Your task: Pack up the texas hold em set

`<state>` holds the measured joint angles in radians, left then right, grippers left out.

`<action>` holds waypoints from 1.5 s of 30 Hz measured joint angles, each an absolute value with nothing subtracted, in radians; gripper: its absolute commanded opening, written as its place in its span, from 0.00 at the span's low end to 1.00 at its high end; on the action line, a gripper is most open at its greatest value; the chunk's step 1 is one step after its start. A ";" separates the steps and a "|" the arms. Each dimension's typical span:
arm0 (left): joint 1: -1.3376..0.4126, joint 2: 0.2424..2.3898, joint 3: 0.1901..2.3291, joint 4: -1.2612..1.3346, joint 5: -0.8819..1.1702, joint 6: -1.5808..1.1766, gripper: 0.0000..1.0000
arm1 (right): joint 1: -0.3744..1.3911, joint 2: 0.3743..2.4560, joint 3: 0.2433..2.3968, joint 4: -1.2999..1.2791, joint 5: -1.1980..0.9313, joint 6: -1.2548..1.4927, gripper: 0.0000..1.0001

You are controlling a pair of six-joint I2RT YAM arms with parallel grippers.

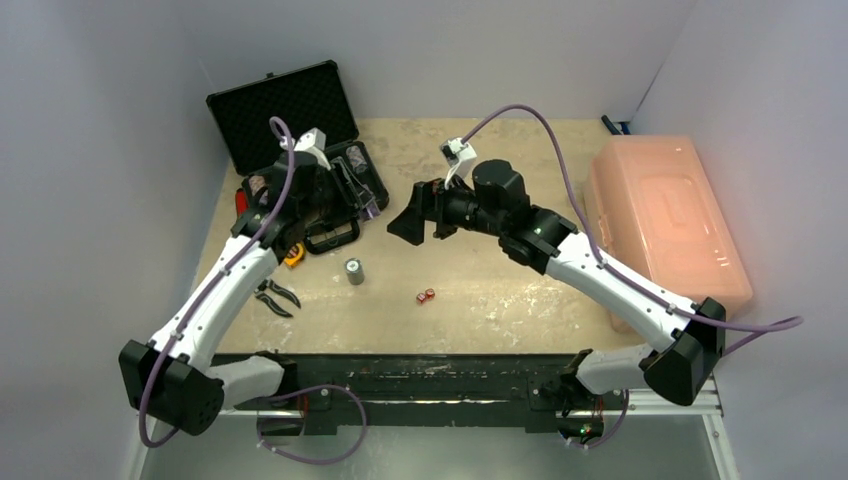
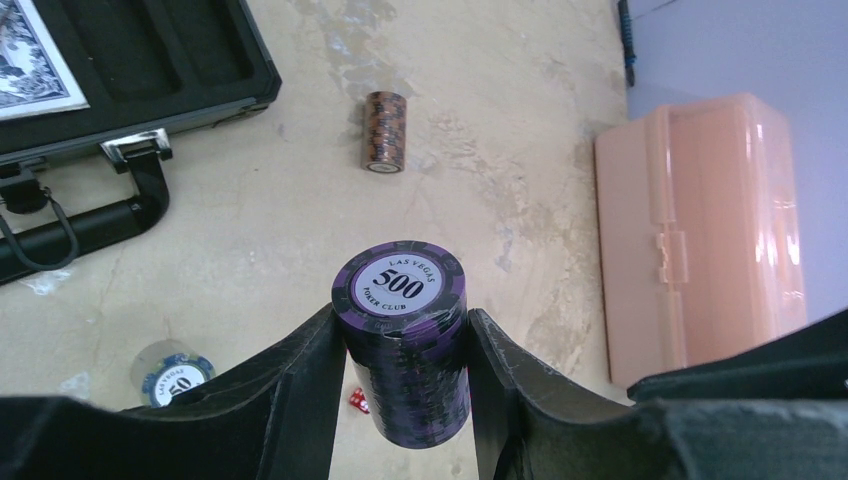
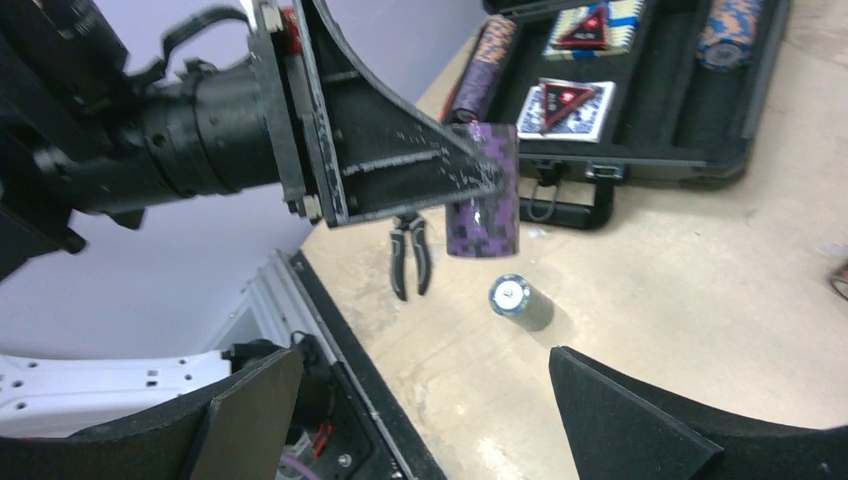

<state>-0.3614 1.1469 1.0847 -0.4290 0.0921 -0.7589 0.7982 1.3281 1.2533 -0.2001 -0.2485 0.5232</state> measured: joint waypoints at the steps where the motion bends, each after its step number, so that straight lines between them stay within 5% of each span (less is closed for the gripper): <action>1: -0.361 1.175 1.113 -0.448 0.083 -0.748 0.00 | 0.798 1.326 1.251 -0.212 -0.236 0.521 0.99; 45: -0.218 2.173 1.992 -0.800 0.038 -0.578 0.00 | 0.798 1.202 1.193 -0.346 -0.008 0.451 0.99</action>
<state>-0.2180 2.1735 1.9923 -0.8001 0.0376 -0.5781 0.7982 1.2022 1.1934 -0.3458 -0.0082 0.4511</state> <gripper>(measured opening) 0.436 0.987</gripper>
